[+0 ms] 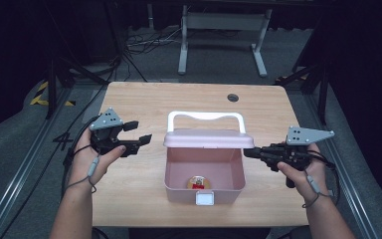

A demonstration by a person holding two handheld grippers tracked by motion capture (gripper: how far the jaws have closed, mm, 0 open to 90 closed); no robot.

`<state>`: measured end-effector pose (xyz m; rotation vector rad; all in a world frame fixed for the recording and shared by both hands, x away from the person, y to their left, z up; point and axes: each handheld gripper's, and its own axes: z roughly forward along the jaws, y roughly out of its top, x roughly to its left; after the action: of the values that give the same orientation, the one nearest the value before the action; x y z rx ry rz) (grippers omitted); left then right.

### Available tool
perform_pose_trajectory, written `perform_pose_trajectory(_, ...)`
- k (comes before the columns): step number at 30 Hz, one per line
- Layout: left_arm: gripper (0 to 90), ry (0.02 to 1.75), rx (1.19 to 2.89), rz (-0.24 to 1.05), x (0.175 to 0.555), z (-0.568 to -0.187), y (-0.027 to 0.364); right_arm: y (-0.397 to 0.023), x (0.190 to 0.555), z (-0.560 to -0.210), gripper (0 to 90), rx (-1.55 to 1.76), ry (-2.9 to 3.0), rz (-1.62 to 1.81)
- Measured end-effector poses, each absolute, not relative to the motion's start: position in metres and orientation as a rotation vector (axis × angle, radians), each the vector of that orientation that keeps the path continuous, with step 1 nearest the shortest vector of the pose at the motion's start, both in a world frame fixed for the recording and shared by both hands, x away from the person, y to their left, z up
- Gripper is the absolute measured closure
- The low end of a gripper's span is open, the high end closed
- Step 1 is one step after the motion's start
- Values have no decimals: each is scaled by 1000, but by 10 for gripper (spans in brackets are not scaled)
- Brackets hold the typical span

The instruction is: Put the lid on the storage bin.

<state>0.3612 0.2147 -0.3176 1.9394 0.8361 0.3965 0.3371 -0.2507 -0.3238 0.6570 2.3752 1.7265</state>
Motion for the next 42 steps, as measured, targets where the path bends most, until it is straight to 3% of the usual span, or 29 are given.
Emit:
perform_pose_trajectory(26, 342, 942, 1861, 528, 392, -338, 237, -245, 326, -332, 889, 723, 2601, 1535)
perform_pose_trajectory(42, 341, 958, 1888, 478, 399, -345, 236, -242, 320, -336, 876, 705, 2716, 1347)
